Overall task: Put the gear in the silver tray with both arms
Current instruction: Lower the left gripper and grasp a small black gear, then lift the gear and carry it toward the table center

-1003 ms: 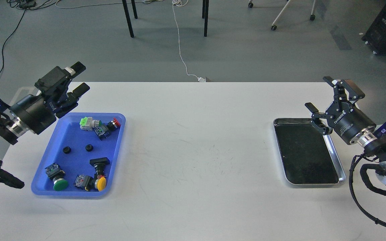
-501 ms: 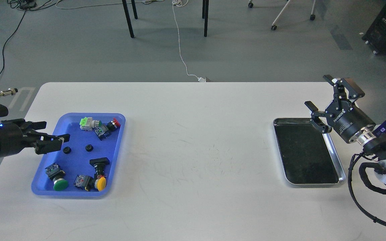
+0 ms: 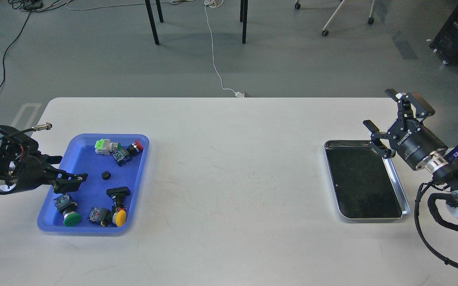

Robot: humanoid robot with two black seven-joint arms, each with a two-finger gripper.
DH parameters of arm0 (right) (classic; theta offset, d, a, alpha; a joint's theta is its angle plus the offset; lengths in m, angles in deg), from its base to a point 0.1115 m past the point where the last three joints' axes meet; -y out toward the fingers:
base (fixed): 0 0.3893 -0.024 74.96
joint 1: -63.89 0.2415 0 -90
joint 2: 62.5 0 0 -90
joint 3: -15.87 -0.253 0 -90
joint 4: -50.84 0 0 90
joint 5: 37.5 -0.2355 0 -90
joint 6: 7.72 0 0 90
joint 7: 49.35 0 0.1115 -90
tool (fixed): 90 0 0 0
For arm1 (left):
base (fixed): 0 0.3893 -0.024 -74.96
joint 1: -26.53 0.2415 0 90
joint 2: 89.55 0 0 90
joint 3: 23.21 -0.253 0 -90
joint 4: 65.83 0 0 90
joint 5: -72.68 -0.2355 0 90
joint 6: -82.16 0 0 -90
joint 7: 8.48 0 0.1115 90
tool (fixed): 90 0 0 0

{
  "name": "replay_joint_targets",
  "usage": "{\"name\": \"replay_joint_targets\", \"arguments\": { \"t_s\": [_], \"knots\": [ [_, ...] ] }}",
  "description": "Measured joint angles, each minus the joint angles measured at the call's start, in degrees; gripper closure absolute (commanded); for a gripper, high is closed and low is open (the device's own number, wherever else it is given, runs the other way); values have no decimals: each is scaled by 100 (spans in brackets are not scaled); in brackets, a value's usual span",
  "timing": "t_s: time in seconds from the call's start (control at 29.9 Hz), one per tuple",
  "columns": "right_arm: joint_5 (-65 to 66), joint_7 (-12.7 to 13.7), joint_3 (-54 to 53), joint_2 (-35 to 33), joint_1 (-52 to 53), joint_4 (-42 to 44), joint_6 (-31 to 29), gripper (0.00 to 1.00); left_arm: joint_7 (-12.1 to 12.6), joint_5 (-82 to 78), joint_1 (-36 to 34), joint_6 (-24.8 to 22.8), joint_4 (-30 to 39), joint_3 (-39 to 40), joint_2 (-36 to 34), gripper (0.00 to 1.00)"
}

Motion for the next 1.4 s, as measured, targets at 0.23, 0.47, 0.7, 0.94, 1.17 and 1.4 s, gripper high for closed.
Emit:
{"name": "replay_joint_targets", "arguments": {
  "t_s": [0.23, 0.47, 0.7, 0.94, 1.17, 1.4],
  "knots": [
    [0, 0, -4, -3, 0, -3, 0, 1, -1, -1, -21, 11, -155, -42, 239, 23],
    [0, 0, -9, -8, -14, -14, 0, 1, -1, -4, -23, 95, -284, -217, 284, 37],
    [0, 0, -18, -1, -21, -19, 1, 1, -1, -4, -18, 128, -312, -316, 273, 73],
    [-2, 0, -26, 0, -23, -19, 2, 1, -2, -12, -14, 255, -404, -379, 269, 88],
    [-7, 0, -35, 0, -23, -20, 8, 1, -1, 17, -267, 354, -313, -375, 232, 88],
    [-9, 0, -116, -12, -20, -137, 6, 1, 0, 124, -1014, 200, 830, -353, -180, 88]
  ]
}}
